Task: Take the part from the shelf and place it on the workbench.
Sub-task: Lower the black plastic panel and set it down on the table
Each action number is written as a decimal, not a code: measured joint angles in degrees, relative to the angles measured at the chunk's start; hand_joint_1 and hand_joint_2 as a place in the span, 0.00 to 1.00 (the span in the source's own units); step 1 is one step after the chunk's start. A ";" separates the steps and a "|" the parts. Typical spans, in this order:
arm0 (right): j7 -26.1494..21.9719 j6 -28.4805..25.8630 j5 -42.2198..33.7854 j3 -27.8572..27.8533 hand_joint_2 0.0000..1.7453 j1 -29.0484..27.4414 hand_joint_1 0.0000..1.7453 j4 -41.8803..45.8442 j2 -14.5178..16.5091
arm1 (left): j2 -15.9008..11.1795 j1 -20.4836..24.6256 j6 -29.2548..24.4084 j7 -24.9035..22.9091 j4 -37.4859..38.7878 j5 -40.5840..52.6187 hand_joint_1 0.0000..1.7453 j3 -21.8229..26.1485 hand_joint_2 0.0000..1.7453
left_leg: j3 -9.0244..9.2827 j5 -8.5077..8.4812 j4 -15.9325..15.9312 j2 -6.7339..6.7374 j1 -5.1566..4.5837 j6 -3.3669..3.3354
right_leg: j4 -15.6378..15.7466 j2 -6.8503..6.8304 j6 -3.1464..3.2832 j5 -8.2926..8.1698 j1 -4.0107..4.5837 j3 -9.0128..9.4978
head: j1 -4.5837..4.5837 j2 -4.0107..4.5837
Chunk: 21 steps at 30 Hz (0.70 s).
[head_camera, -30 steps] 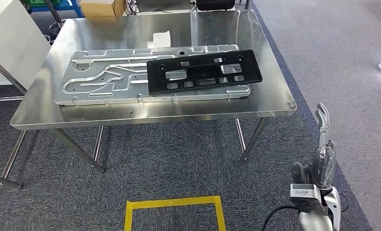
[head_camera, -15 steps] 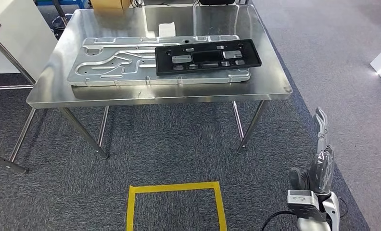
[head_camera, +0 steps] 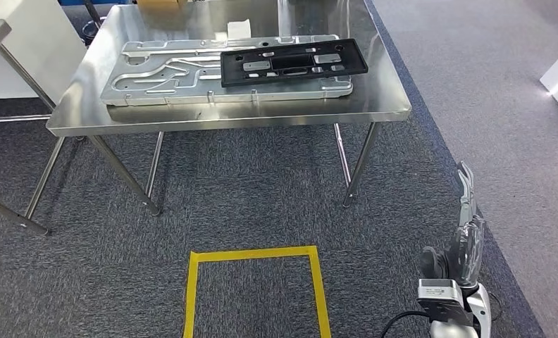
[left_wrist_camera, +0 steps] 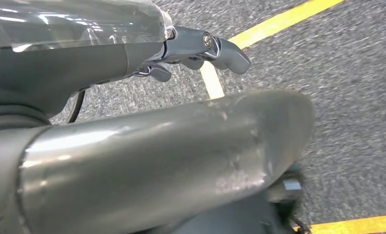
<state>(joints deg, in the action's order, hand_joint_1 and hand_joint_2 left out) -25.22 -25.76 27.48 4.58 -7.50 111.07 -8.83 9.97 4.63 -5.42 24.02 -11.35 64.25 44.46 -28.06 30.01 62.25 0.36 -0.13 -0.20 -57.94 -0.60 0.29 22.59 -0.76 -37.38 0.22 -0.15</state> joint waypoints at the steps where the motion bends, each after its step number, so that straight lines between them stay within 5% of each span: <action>1: -0.02 -0.02 0.00 0.02 0.00 -0.02 0.00 0.01 0.05 | -0.03 0.13 -0.01 0.01 -0.01 0.01 0.00 0.00 0.00 | 2.36 0.80 -3.62 -0.03 -0.20 -0.45 | 0.05 -0.08 -0.30 -0.61 0.00 -0.21 | -0.03 0.00; 3: -0.05 -0.07 0.01 0.08 0.00 -0.09 0.00 0.01 0.17 | -0.07 0.28 -0.03 0.02 -0.01 0.06 0.00 -0.01 0.00 | 3.87 1.57 -7.02 -0.02 -0.55 -1.26 | 0.47 -0.28 -1.11 -1.92 -0.13 -0.28 | 0.01 -0.01; 5: -0.06 -0.08 0.01 0.13 0.00 -0.28 0.00 -0.02 0.28 | -0.03 0.24 -0.03 -0.01 0.00 0.12 0.00 -0.01 0.00 | 2.97 0.02 -7.45 0.19 -0.43 -2.12 | 0.34 -0.19 -1.72 -1.83 -0.29 -0.71 | 0.06 -0.01; 7: -0.06 -0.08 0.01 0.15 0.00 -0.55 0.00 -0.11 0.33 | 0.00 0.21 -0.05 -0.06 0.01 0.17 0.00 0.00 0.00 | 1.41 -1.94 -7.94 0.41 -0.21 -2.89 | -3.34 0.13 -2.00 3.11 -0.34 -2.04 | -0.23 -0.01; 9: -0.07 -0.10 0.01 0.17 0.00 -0.77 0.00 -0.23 0.40 | 0.00 0.22 -0.08 -0.16 0.01 0.35 0.00 -0.01 0.00 | -0.63 -3.49 -7.81 0.47 -0.32 -3.16 | -10.63 0.31 -2.25 9.29 -0.37 -3.56 | -0.52 -0.01; 10: -0.07 -0.15 0.02 0.19 0.00 -0.89 0.00 -0.30 0.44 | 0.01 0.20 -0.13 -0.31 0.01 0.44 0.00 -0.01 0.00 | -1.69 -4.16 -7.65 0.49 -0.35 -3.07 | -13.94 0.32 -2.41 10.38 -0.41 -3.88 | -0.56 0.00; 12: -0.07 -0.33 0.02 0.19 0.00 -1.23 0.00 -0.41 0.58 | 0.08 0.07 -0.30 -0.79 0.01 0.55 0.00 -0.01 0.00 | -3.86 -5.30 -7.12 0.52 -0.35 -2.82 | -15.99 0.32 -2.60 8.03 -0.54 -2.34 | -0.60 0.00; 14: -0.07 -0.52 0.01 0.21 0.00 -1.52 0.00 -0.45 0.76 | 0.17 -0.07 -0.44 -1.16 0.01 0.55 0.00 0.00 0.00 | -5.82 -6.22 -6.24 0.52 -0.37 -2.40 | -10.77 0.30 -2.48 5.31 -0.64 2.96 | -0.61 -0.01; 17: -0.15 -0.68 0.01 0.28 0.00 -1.75 0.00 -0.43 0.99 | 0.27 -0.11 -0.54 -1.15 0.01 0.58 0.00 -0.01 0.00 | -7.48 -6.92 -4.54 0.47 -0.63 -1.57 | 0.34 0.31 -1.58 8.40 -0.33 11.02 | -0.58 -0.01; 19: -0.22 -0.71 -0.01 0.39 0.00 -2.16 0.00 -0.44 1.23 | 0.28 -0.16 -0.55 -1.13 0.01 0.60 0.00 -0.01 0.00 | -7.93 -7.42 -4.13 0.45 -0.56 -0.86 | 1.92 0.26 -0.63 9.07 -0.20 11.41 | -0.62 0.00; 21: -0.25 -0.71 -0.02 0.52 0.00 -2.52 0.00 -0.45 1.50 | 0.28 -0.30 -0.53 -1.18 0.01 0.63 0.00 0.00 0.00 | -8.74 -5.93 -2.50 0.29 -0.29 -0.07 | 2.01 0.12 0.31 8.29 -0.29 10.88 | -0.54 0.00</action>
<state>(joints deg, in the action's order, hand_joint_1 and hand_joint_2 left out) -25.47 -26.47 27.46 5.10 -10.02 110.62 -7.33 10.25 4.33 -5.95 22.84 -11.34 64.88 44.46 -36.81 24.08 59.75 0.65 -0.42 -0.27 -55.93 -0.47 0.60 30.88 -1.05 -26.50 -0.31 -0.15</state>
